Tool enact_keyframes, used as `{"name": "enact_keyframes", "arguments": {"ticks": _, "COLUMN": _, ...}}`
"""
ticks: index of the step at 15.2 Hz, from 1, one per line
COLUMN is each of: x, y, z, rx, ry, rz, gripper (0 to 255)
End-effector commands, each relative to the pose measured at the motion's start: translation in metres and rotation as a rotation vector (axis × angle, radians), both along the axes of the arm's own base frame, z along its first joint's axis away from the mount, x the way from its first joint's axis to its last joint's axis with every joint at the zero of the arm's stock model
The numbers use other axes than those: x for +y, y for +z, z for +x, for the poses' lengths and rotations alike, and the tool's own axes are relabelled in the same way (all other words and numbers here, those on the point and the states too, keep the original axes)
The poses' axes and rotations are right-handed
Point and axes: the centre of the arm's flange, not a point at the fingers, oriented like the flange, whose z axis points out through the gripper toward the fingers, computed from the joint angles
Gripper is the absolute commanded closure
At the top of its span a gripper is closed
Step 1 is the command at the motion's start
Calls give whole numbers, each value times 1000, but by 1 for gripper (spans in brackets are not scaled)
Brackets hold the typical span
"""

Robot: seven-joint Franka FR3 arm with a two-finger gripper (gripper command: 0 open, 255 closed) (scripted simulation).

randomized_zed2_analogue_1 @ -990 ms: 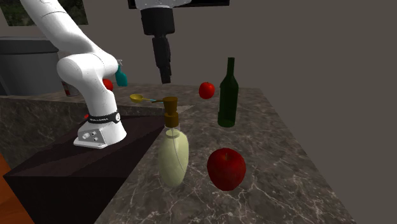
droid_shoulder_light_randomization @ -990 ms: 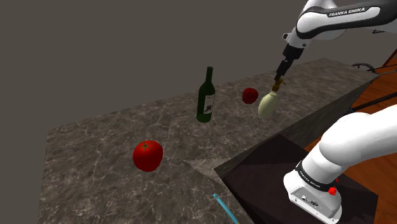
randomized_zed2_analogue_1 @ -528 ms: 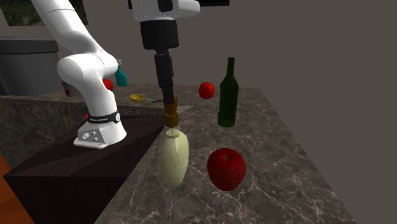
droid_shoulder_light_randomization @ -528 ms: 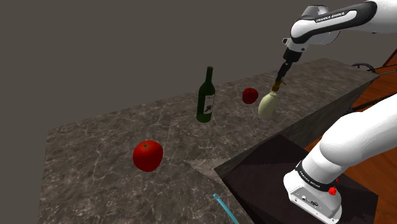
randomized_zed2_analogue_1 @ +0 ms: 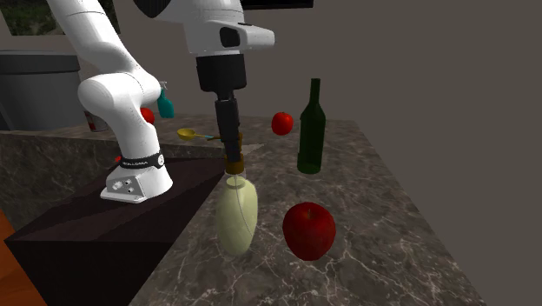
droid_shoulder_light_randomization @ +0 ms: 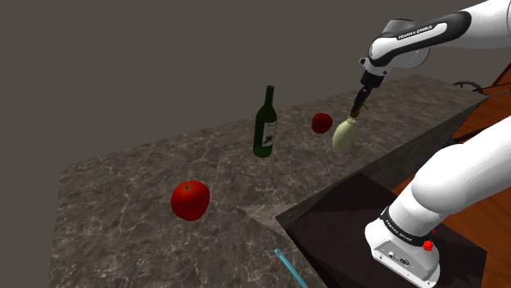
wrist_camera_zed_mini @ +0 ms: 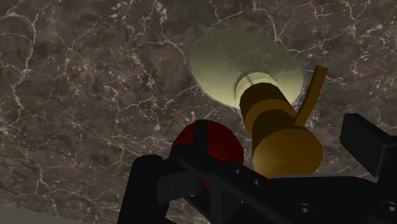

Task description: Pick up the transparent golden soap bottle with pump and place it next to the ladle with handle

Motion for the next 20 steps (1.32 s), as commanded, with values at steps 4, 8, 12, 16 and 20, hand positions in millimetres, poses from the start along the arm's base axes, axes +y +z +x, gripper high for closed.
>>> {"name": "enact_keyframes", "arguments": {"ticks": 4, "x": 0, "y": -1, "z": 0, "rx": 0, "ry": 0, "rz": 0, "gripper": 0}}
{"name": "enact_keyframes", "arguments": {"ticks": 8, "x": 0, "y": -1, "z": 0, "rx": 0, "ry": 0, "rz": 0, "gripper": 255}}
{"name": "enact_keyframes", "arguments": {"ticks": 12, "x": 0, "y": -1, "z": 0, "rx": 0, "ry": 0, "rz": 0, "gripper": 255}}
{"name": "enact_keyframes", "arguments": {"ticks": 16, "x": 0, "y": 4, "z": 0, "rx": 0, "ry": 0, "rz": 0, "gripper": 255}}
{"name": "enact_keyframes", "arguments": {"ticks": 20, "x": 0, "y": 25, "z": 0, "rx": 0, "ry": 0, "rz": 0, "gripper": 255}}
